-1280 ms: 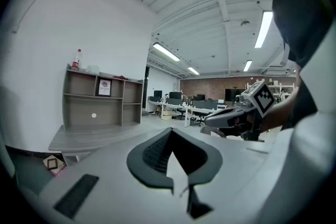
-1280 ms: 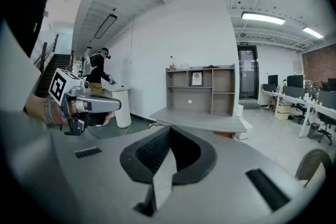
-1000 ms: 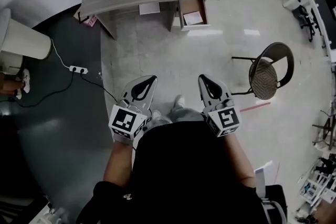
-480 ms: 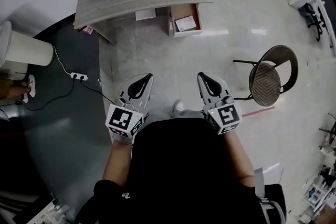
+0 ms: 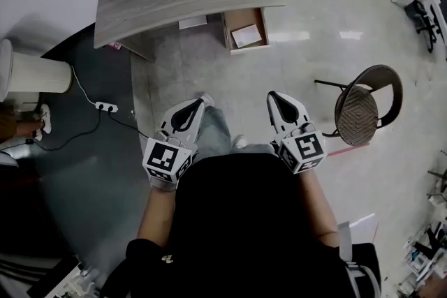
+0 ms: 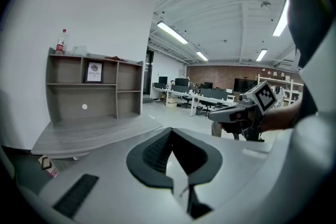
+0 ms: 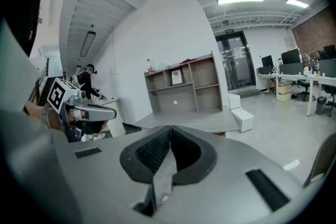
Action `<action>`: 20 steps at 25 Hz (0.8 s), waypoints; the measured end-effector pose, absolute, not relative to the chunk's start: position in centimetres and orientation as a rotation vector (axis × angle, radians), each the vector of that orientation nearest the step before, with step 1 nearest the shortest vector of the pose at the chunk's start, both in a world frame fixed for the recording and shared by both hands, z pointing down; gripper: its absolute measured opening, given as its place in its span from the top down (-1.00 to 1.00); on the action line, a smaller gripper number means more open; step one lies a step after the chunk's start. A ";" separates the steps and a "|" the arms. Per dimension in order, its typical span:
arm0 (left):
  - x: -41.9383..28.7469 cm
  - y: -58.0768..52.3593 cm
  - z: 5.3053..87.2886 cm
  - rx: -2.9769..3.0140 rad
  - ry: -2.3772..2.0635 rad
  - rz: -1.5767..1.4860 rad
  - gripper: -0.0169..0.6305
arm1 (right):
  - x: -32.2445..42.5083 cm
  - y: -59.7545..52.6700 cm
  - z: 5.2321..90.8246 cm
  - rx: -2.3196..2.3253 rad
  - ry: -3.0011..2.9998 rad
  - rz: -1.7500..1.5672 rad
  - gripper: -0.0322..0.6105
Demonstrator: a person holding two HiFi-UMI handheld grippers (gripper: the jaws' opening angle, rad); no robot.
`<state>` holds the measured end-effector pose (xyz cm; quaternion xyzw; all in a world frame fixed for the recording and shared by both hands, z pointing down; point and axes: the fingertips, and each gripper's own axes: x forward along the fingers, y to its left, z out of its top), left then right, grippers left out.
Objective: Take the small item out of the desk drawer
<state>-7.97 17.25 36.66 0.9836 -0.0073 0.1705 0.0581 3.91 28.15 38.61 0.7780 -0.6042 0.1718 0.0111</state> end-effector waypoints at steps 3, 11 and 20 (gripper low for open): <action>-5.8 14.3 37.3 2.983 -0.005 0.535 0.92 | 6.2 25.3 39.0 2.432 -1.868 0.556 0.91; -0.5 4.6 38.7 2.990 0.120 0.597 0.92 | 13.1 15.4 40.8 2.462 -1.748 0.631 0.91; 3.6 -3.8 39.5 2.943 0.166 0.634 0.92 | 19.1 6.1 43.2 2.403 -1.695 0.708 0.91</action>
